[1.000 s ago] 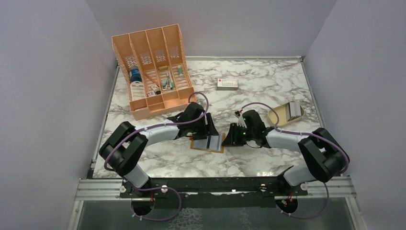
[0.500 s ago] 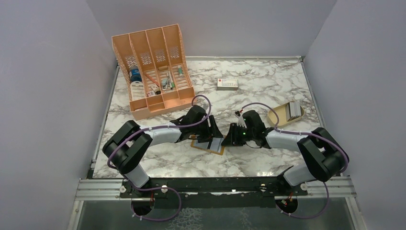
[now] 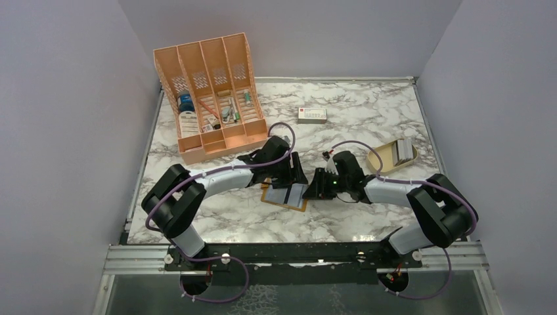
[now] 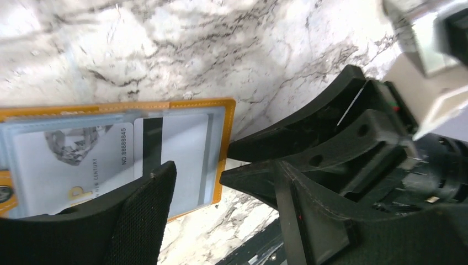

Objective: Put the credit cards into the card holder
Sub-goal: Insert the credit card into the card holder.

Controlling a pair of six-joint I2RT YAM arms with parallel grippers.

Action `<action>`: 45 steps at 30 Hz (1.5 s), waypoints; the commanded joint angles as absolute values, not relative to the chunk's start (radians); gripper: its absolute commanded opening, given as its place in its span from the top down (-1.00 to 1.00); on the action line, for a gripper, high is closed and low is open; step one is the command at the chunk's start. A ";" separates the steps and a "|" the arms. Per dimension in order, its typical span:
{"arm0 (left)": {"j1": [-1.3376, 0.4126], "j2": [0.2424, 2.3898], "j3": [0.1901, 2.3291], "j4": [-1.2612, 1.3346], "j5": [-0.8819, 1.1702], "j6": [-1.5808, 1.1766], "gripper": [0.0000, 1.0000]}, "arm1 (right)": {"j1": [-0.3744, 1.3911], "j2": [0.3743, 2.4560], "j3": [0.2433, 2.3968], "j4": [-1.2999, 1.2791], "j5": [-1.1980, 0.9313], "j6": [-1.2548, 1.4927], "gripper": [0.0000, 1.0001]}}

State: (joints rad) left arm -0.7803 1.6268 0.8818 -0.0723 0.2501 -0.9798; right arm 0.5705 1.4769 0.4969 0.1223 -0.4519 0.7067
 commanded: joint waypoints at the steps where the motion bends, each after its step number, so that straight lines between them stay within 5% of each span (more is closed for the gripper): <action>1: -0.775 1.586 0.960 -0.257 0.149 -0.861 -0.37 | 0.578 1.464 0.469 0.133 -0.442 0.716 0.32; 36: -0.795 1.647 0.866 -0.053 0.289 -1.007 -0.32 | 0.578 1.522 0.471 0.202 -0.407 0.711 0.48; 45: -0.795 1.604 0.889 -0.081 0.259 -0.971 -0.32 | 0.578 1.404 0.483 0.065 -0.307 0.685 0.42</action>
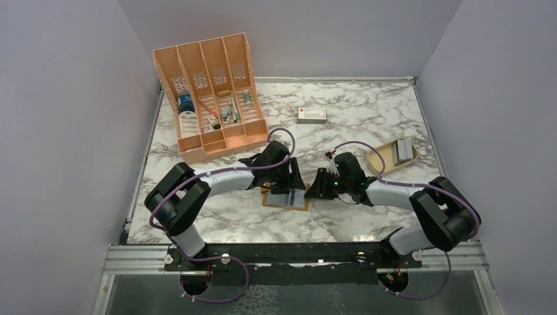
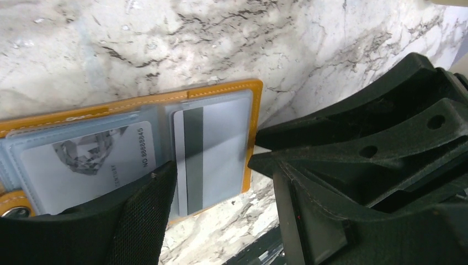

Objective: Put the credit cards into the card holder
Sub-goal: Insert the credit card into the card holder.

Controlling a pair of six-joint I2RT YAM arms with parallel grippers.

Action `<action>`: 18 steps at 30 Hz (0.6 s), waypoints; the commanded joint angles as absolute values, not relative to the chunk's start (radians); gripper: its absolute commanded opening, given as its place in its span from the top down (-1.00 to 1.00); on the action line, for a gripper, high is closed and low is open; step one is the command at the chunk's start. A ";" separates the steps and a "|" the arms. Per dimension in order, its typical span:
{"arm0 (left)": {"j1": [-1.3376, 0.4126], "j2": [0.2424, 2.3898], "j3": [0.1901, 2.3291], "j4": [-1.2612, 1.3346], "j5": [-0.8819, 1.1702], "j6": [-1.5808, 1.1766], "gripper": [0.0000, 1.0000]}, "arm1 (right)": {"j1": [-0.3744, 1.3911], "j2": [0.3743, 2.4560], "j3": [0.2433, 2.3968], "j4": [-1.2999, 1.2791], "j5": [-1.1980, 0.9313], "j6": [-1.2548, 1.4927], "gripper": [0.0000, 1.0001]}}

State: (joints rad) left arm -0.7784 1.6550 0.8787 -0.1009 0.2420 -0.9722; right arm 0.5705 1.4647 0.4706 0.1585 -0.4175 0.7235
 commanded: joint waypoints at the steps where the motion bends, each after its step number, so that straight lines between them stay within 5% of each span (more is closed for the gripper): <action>1: -0.795 1.603 0.893 -0.090 0.256 -0.963 -0.32 | 0.578 1.384 0.481 0.047 -0.296 0.682 0.40; 18: -0.689 1.484 0.899 -0.281 0.196 -0.764 -0.50 | 0.589 1.186 0.460 -0.098 -0.278 0.706 0.35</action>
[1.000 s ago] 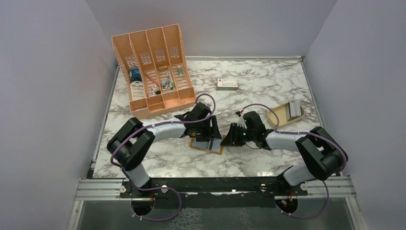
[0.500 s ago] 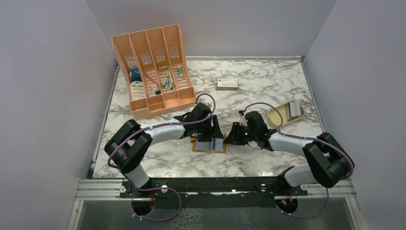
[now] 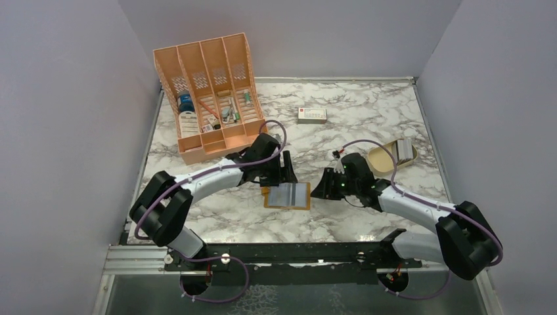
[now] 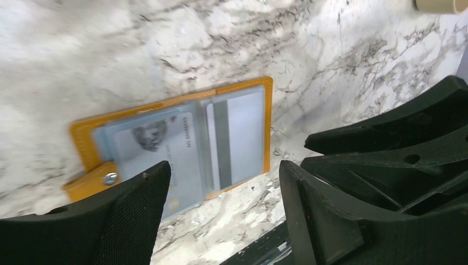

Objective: Put the credit cards into the card holder
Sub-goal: Insert the credit card into the card holder, then turn over the card slot in the card holder.

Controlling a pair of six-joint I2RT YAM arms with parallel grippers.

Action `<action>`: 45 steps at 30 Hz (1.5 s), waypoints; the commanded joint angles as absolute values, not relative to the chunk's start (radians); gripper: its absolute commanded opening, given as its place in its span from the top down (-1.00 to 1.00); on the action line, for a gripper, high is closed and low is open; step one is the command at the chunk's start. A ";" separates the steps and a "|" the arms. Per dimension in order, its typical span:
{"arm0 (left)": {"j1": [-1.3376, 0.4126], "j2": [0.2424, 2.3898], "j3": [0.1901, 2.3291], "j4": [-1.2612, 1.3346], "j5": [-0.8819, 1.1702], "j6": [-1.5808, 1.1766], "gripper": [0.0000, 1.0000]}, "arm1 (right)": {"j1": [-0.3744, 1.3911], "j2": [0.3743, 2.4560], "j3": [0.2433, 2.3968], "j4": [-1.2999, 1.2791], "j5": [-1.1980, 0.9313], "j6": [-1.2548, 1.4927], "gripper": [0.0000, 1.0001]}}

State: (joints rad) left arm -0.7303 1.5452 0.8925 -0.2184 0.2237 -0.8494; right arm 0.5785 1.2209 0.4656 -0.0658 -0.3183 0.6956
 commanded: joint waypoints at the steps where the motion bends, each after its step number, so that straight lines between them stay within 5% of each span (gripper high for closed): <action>1: -0.679 1.477 0.895 -0.291 0.194 -0.752 -0.50 | 0.590 1.183 0.461 -0.092 -0.278 0.708 0.35; 45: -0.627 1.422 0.713 -0.148 0.395 -0.820 -0.56 | 0.696 1.335 0.494 0.041 -0.283 0.760 0.38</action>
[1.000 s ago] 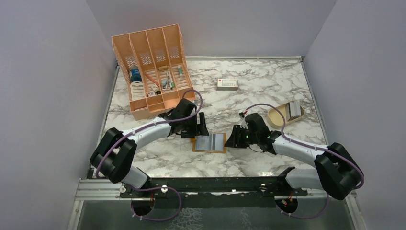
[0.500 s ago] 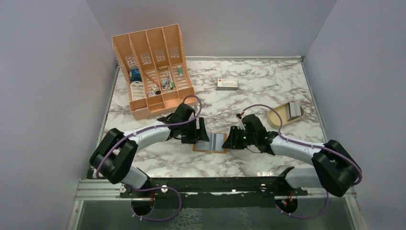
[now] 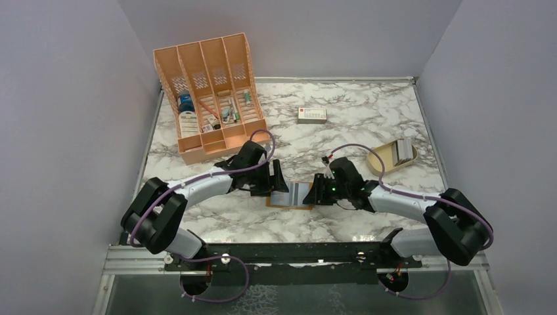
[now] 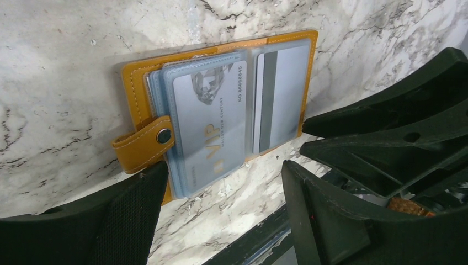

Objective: Put the credit cards into the card holder
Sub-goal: Turn over the card slot in the card holder.

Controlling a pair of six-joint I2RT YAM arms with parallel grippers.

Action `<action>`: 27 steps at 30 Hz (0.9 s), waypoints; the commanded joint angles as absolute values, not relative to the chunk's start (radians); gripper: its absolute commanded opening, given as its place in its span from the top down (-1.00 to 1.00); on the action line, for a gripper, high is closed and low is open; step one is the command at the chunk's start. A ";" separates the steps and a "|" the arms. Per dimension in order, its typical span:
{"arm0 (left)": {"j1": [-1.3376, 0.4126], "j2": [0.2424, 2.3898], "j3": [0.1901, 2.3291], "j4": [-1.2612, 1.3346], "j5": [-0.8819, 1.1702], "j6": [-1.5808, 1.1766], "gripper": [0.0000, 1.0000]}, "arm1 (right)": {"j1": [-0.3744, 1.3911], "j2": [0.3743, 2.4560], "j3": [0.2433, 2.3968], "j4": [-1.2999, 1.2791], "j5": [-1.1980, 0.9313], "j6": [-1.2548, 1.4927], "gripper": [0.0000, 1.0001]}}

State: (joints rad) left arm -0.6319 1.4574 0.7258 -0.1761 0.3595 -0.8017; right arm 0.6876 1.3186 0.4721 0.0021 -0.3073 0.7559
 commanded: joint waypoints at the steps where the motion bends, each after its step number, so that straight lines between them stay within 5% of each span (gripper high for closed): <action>1: -0.628 1.421 0.712 -0.150 0.395 -0.821 -0.56 | 0.696 1.337 0.492 0.043 -0.283 0.761 0.38; 27: -0.628 1.445 0.647 -0.031 0.449 -0.851 -0.57 | 0.703 1.359 0.499 0.056 -0.276 0.756 0.38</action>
